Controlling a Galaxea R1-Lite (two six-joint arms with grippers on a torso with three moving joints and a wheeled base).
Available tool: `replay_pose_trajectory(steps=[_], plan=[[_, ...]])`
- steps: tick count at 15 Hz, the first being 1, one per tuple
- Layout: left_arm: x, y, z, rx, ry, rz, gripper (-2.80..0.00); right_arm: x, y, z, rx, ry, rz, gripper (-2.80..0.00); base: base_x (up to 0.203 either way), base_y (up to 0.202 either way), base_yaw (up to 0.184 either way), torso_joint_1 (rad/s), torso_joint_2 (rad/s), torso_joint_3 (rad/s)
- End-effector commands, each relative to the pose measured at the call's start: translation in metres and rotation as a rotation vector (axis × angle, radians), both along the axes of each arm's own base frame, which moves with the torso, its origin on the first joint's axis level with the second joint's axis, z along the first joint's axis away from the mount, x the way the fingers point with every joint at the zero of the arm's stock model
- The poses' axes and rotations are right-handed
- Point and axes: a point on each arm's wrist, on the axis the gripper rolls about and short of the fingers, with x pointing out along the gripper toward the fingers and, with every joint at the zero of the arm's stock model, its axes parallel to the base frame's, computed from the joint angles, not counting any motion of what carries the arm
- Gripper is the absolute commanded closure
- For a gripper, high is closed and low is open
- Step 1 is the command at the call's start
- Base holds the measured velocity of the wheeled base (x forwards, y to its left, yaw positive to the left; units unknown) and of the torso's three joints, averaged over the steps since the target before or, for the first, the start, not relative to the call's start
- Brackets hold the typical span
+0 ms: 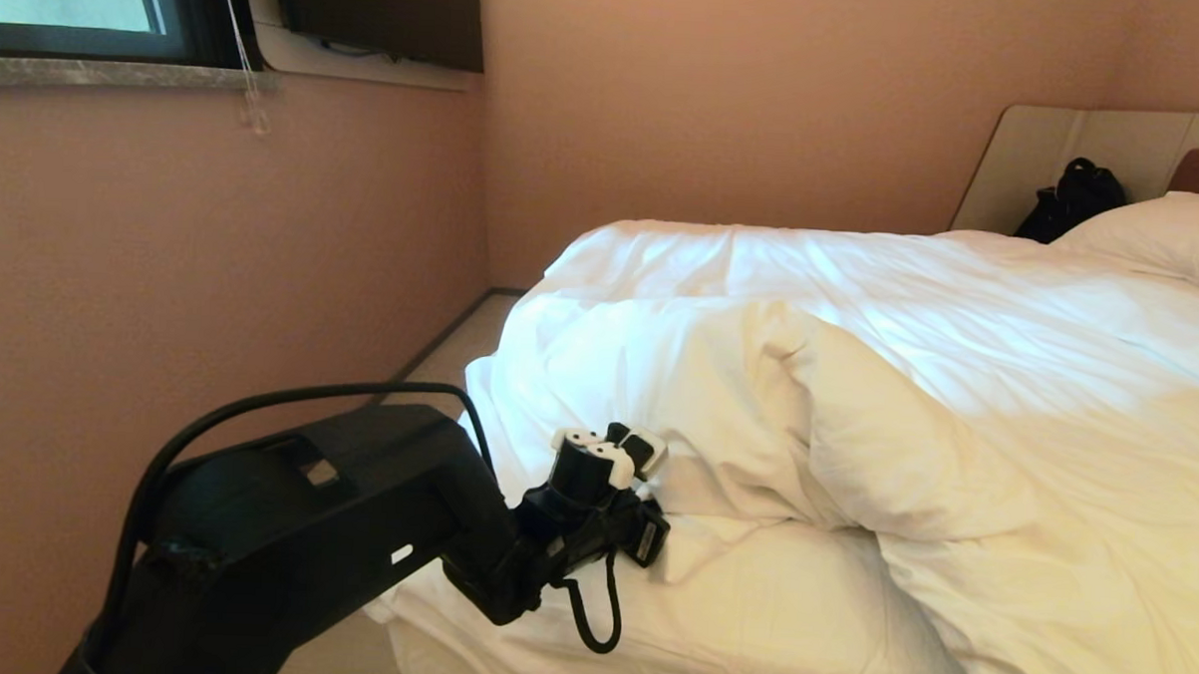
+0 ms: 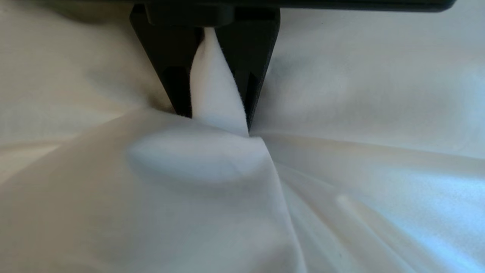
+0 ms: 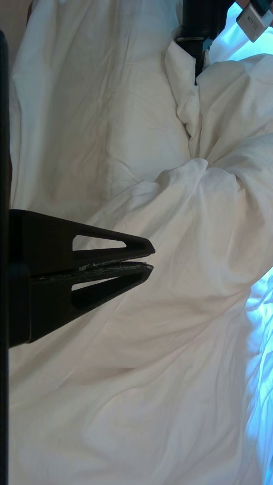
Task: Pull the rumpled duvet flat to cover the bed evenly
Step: Hold the folded corner of the quilt, then flatten the corners of the folded blanket
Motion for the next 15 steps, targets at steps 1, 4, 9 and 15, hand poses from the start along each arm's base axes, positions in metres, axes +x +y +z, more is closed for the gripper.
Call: replay_pose_trajectory(steps=[1,4,9,15], plan=[[-0.003,0.003,0.014,-0.018,-0.016,0.008,0.00,0.000,0.000,0.000,0.000,0.001,0.000,0.00,0.000,0.000,0.000,0.000,0.00,0.000],[-0.020,0.018,0.050,-0.070,-0.021,0.038,0.00,0.000,0.000,0.000,0.000,0.001,0.000,0.00,0.000,0.000,0.000,0.000,0.00,0.000],[-0.065,0.057,0.121,-0.144,-0.077,0.107,0.00,0.000,0.000,0.000,0.000,0.000,0.000,0.00,0.000,0.000,0.000,0.000,0.00,0.000],[-0.124,0.112,0.200,-0.199,-0.135,0.182,0.00,0.000,0.000,0.000,0.000,0.001,0.000,0.00,0.000,0.000,0.000,0.000,0.00,0.000]])
